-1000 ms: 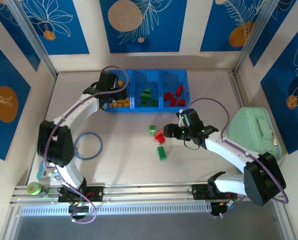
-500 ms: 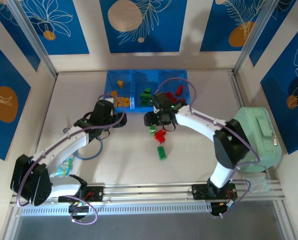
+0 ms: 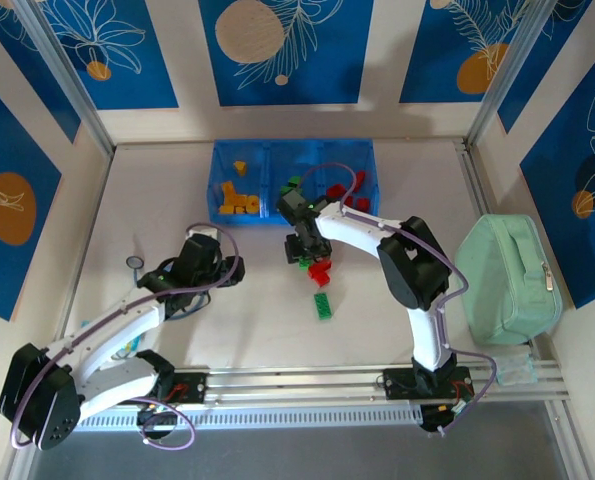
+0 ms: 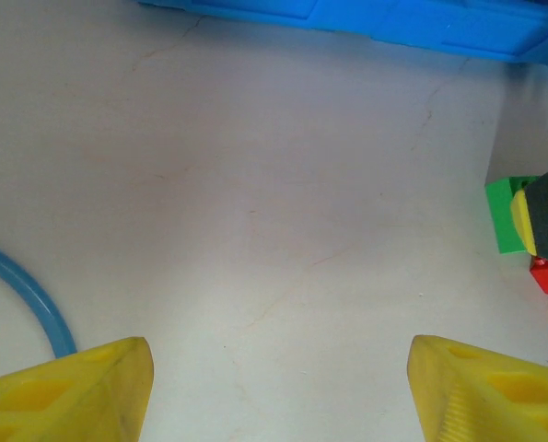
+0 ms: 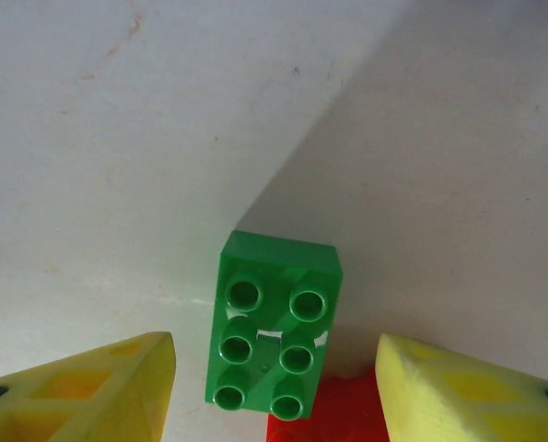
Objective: Sort the legos into containers by color
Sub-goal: Pick up the lego from the center of the table, then place the lego in the container.
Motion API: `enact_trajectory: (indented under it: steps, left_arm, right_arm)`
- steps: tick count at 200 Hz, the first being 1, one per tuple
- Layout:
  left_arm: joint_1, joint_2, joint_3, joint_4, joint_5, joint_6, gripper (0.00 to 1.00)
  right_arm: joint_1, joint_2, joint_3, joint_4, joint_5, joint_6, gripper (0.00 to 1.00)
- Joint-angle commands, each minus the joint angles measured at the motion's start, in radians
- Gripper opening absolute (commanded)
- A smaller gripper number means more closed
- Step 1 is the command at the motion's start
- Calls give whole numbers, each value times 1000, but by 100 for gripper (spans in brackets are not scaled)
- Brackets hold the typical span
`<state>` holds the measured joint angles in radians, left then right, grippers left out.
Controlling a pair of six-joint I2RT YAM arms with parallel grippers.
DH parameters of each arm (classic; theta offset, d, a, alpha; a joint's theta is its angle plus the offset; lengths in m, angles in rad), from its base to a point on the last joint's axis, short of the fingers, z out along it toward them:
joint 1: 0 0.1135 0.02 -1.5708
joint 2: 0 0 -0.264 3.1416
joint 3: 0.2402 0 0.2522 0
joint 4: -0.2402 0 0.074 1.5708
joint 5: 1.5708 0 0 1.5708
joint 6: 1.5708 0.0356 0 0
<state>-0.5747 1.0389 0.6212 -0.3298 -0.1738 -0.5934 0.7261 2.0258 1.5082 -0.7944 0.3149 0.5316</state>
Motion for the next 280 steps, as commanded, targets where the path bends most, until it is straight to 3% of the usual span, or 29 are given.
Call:
enact_trajectory:
  steps: [1,21,52,79,153,244,263,280]
  left_arm:
    - [-8,-17,-8,-7,-18,-13,73]
    - [-8,-16,-9,-4,-15,-12,73]
    - [-8,-17,-12,1,-14,-12,73]
    - [-9,-23,-19,2,-18,-10,72]
    - [-11,-40,-53,15,0,-10,72]
    - [-32,-131,-79,-16,2,15,72]
    - [-35,-137,-82,-11,9,15,72]
    - [-44,-136,-79,-4,14,25,72]
  right_arm:
    - [16,33,38,-39,0,10,60]
    - [22,56,53,-44,-4,8,56]
    - [29,64,65,-51,11,12,40]
    - [35,36,81,-52,41,9,32]
    - [-28,34,344,-95,47,-90,32]
    - [-136,356,882,-229,32,-153,33]
    - [-140,399,950,-257,47,-153,38]
    - [-137,402,966,-269,66,-143,67]
